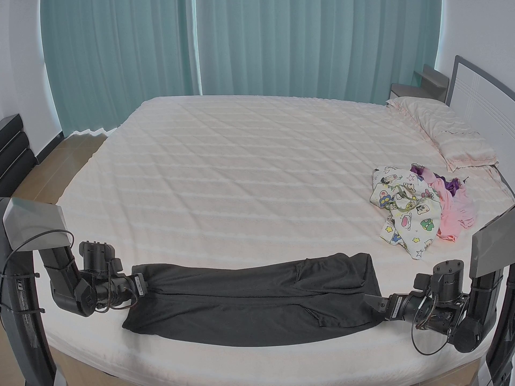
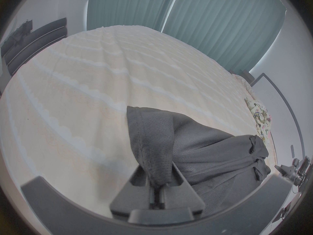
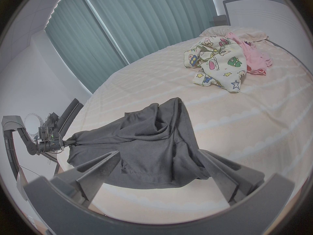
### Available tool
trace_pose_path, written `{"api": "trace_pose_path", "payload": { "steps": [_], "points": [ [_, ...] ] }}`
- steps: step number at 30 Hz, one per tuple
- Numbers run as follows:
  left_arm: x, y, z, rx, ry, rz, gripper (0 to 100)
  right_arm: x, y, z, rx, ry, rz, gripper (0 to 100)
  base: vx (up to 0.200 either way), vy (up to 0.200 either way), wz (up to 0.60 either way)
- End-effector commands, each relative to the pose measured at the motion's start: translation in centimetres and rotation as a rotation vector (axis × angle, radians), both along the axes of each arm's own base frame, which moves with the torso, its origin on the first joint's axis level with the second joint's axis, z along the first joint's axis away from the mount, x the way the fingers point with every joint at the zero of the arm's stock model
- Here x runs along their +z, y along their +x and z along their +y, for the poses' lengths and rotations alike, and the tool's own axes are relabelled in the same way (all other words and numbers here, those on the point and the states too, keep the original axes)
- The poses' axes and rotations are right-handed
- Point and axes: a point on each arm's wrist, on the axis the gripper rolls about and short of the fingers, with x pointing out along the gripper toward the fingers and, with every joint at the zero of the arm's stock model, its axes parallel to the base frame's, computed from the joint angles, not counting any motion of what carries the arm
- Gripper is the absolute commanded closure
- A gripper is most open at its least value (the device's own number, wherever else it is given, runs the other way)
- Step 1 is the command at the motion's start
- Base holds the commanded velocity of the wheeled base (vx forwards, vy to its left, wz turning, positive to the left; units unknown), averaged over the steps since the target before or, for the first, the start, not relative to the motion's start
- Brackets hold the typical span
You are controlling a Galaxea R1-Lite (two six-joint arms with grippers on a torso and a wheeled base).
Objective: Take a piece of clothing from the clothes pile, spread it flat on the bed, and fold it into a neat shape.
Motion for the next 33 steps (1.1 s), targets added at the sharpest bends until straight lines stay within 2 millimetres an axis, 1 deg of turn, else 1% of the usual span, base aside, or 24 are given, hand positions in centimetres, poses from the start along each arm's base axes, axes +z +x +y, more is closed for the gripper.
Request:
{"api": "trace_pose_path", "payload": {
  "steps": [1, 4, 9, 13, 14, 15, 16, 17, 19, 22, 24, 27, 29, 31, 32, 33],
  "points": [
    [0.5, 0.2, 1.1, 0.032, 0.004, -0.019, 100, 0.0, 0.0, 0.0, 0.000, 0.003, -0.008, 0, 0.000, 0.000, 0.00],
    [0.5, 0.2, 1.5, 0.046, 0.004, -0.022, 100, 0.0, 0.1, 0.0, 0.000, 0.003, -0.008, 0, 0.000, 0.000, 0.00],
    [1.3, 0.2, 2.5, 0.070, 0.000, -0.026, 100, 0.0, 0.1, 0.0, 0.000, 0.003, -0.007, 0, 0.000, 0.000, 0.00],
    [3.4, 0.4, 5.1, 0.107, -0.034, -0.039, 100, 0.0, 0.1, 0.0, -0.001, 0.003, -0.008, 0, 0.000, 0.000, 0.00],
    [3.4, 0.4, 5.1, 0.107, -0.034, -0.039, 100, 0.0, 0.1, 0.0, -0.001, 0.003, -0.008, 0, 0.000, 0.000, 0.00],
    [3.9, 0.3, 5.9, 0.119, -0.040, -0.039, 100, 0.0, 0.1, 0.0, -0.001, 0.003, -0.008, 0, 0.000, 0.000, 0.00],
    [4.3, 0.2, 7.5, 0.132, -0.031, -0.039, 100, 0.0, 0.1, 0.0, -0.001, 0.003, -0.007, 0, 0.000, 0.000, 0.00],
    [4.4, 0.1, 8.2, 0.135, -0.027, -0.038, 100, 0.0, 0.1, 0.0, -0.001, 0.003, -0.007, 0, 0.000, 0.000, 0.00],
    [4.7, 0.0, 10.5, 0.173, -0.024, -0.051, 100, 0.0, 0.1, 0.0, -0.001, 0.003, -0.008, 0, 0.000, 0.000, 0.00],
    [5.2, 0.1, 13.2, 0.235, -0.035, -0.054, 100, 0.0, 0.1, 0.0, -0.003, 0.003, -0.008, 0, 0.000, 0.000, 0.00],
    [5.5, 0.0, 14.1, 0.255, -0.053, -0.027, 100, 0.0, 0.1, 0.0, -0.001, 0.004, -0.010, 0, 0.000, 0.000, 0.00],
    [6.0, -0.4, 13.8, 0.253, -0.072, 0.008, 100, 0.1, 0.1, 0.0, -0.001, 0.005, -0.013, 0, 0.000, 0.000, 0.00],
    [6.6, -0.6, 12.7, 0.239, -0.074, 0.015, 100, 0.1, 0.1, 0.0, -0.003, 0.005, -0.013, 0, 0.000, 0.000, 0.00],
    [7.3, -0.4, 10.3, 0.210, -0.100, 0.033, 100, 0.2, 0.1, 0.0, -0.001, 0.006, -0.016, 0, 0.000, 0.000, 0.00],
    [7.9, -0.4, 8.7, 0.214, -0.107, 0.045, 100, 0.2, 0.1, 0.0, -0.004, 0.004, -0.014, 0, 0.000, 0.000, 0.00],
    [8.3, -0.4, 7.6, 0.217, -0.102, 0.051, 100, 0.2, 0.1, 0.0, -0.001, 0.005, -0.014, 0, 0.000, 0.000, 0.00]
  ]
}}
